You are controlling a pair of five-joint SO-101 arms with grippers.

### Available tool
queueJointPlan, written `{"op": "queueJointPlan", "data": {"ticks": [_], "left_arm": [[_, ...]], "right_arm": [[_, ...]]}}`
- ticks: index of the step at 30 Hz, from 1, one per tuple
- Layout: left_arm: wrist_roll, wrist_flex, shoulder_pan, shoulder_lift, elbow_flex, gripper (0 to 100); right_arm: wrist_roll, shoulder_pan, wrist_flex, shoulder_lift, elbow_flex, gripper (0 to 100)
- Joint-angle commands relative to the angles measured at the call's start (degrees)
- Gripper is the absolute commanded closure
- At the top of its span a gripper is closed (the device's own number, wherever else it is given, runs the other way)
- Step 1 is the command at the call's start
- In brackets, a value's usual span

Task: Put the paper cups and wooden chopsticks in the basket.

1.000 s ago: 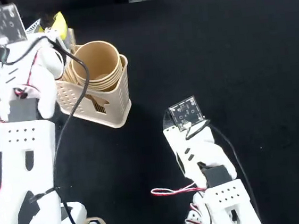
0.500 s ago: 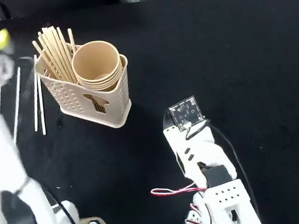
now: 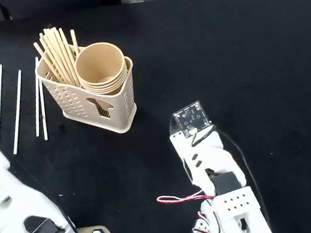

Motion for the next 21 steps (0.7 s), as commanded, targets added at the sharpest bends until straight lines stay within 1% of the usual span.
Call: {"op": "queueJointPlan", "data": {"ticks": [1, 4, 8, 12, 14, 18, 19, 21], "left_arm": [[-0.3, 1.2, 1.7, 14.9, -16.7, 78], [-0.1, 6.9, 3.2, 22.0, -27.4, 78], [-0.1, 12.0, 4.9, 29.8, -41.5, 78], [-0.4, 13.8, 5.1, 36.8, -51.8, 78], [-3.2, 13.8, 5.0, 39.9, -54.5, 82], [-8.8, 13.7, 4.9, 44.4, -57.4, 95], [-9.6, 13.7, 4.9, 45.2, -57.8, 97], [-10.4, 14.7, 4.7, 46.3, -58.3, 97]], "right_arm": [[0.4, 0.3, -0.3, -0.5, 0.0, 98.2], [0.4, 0.4, -0.3, -0.4, 0.0, 98.2], [0.4, 0.4, -0.3, -0.4, 0.0, 98.2], [0.4, 0.4, -0.3, -0.4, 0.0, 98.2], [0.4, 0.4, -0.3, -0.4, 0.0, 98.2], [0.4, 0.4, -0.3, -0.4, 0.0, 98.2], [0.4, 0.4, -0.3, -0.4, 0.0, 98.2], [0.4, 0.4, -0.3, -0.4, 0.0, 98.2]]}}
